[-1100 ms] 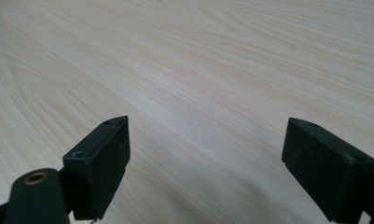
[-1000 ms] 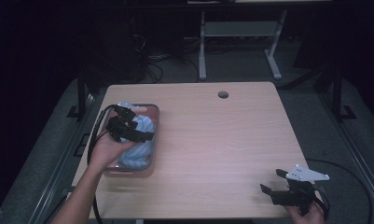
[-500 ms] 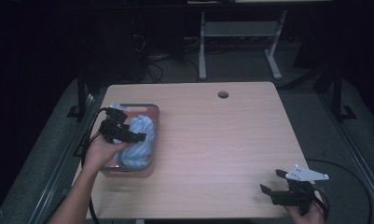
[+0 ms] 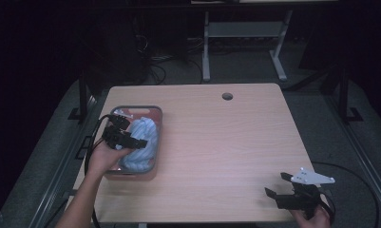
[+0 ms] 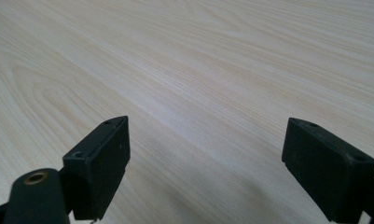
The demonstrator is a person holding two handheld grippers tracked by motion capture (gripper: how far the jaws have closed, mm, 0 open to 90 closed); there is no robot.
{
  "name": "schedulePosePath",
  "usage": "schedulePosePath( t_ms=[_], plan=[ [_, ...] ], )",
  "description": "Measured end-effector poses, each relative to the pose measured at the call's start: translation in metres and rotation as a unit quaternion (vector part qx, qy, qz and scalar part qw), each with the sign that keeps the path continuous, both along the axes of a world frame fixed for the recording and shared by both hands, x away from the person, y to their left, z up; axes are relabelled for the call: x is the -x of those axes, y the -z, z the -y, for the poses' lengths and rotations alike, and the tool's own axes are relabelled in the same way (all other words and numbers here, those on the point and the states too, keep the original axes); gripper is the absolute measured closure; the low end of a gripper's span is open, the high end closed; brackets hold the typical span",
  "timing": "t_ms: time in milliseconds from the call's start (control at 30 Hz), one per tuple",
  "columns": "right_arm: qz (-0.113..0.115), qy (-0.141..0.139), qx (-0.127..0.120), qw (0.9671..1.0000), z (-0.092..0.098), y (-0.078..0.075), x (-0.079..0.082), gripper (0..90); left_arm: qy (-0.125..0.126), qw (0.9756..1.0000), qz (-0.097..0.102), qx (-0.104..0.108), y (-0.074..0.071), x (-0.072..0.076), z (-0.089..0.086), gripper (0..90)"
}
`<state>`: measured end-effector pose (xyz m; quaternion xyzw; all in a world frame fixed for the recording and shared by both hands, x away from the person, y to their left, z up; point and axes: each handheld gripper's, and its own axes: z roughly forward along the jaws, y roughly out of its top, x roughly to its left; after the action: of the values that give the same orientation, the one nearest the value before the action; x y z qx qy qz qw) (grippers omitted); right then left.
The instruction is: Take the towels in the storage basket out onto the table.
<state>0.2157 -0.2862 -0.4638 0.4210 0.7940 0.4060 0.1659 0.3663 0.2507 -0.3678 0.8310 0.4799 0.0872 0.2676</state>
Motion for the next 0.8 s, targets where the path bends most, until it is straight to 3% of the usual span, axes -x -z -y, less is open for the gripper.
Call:
schedulePosePath(
  t_ms=[300,567,600,800],
  plan=[
    [0.000,0.000,0.002,1.0000,0.000,0.000,0.000,14.6,0.004,0.9995,-0.027,-0.013,0.009,-0.003,0.000,34.0],
    [0.001,0.000,0.004,1.0000,-0.001,0.000,0.000,14.6,-0.005,0.9990,-0.033,-0.028,0.015,-0.005,0.000,36.3],
    [0.000,0.001,0.004,1.0000,-0.001,0.000,0.000,14.6,0.000,0.9986,-0.037,-0.037,0.015,-0.005,0.000,37.3],
    [-0.001,-0.002,0.006,1.0000,-0.003,0.001,-0.001,14.6,-0.003,0.9981,-0.043,-0.043,0.020,-0.004,0.001,50.3]
  ],
)
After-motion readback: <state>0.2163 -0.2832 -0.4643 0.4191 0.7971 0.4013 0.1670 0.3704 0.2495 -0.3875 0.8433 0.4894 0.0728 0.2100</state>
